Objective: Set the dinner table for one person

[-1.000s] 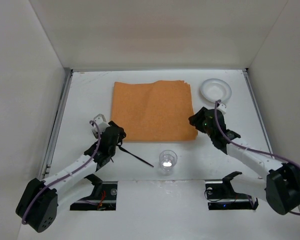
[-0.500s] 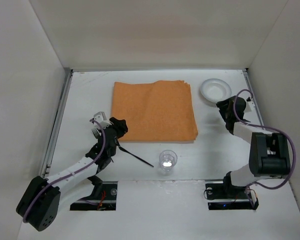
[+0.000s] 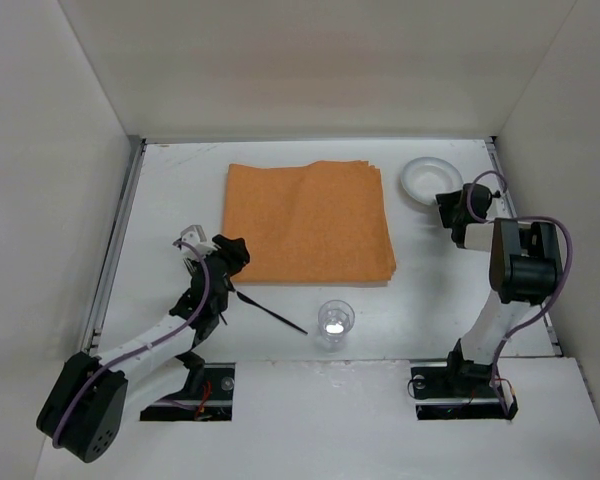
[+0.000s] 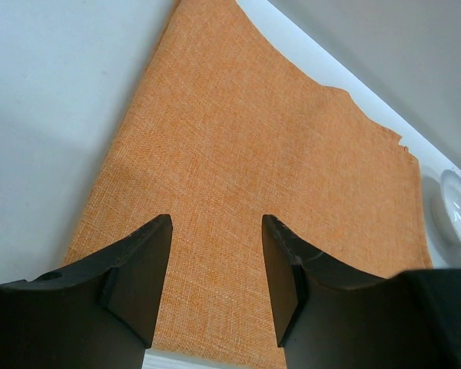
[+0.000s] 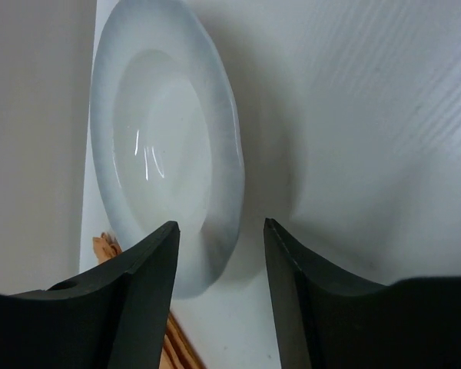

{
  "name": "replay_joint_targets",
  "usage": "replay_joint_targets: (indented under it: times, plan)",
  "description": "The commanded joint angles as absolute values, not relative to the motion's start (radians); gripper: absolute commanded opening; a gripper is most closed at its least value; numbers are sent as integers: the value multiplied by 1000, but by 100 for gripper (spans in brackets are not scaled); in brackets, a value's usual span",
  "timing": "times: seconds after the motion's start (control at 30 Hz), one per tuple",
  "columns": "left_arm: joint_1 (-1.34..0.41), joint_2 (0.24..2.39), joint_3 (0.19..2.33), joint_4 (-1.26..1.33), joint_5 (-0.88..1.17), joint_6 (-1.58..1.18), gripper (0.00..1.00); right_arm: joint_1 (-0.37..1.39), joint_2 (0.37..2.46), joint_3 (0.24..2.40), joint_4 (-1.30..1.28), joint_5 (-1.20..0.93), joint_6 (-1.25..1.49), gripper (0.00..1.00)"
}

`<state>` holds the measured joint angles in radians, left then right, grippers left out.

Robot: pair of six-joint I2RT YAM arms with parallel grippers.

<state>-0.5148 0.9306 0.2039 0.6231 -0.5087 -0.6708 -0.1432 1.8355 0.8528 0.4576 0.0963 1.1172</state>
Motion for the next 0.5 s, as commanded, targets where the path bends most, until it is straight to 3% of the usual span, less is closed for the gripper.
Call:
replay_joint_targets:
  times: [0.0,0.1,0.3,0.47]
  plan:
    - [-504,949,187,707,-508,-676,48,-151,1890,917,535,63,1178,51]
    - [-502,957,187,712,-508,-676,48,-156,1936,937,543,43,1215,43]
    - [-484,979,179,738,-508,-676,48,-182,1961,881,716,-35,1281,16]
    - [-476,982,179,739,-508,-676,48,-189,1867,798,854,-104,1289,10]
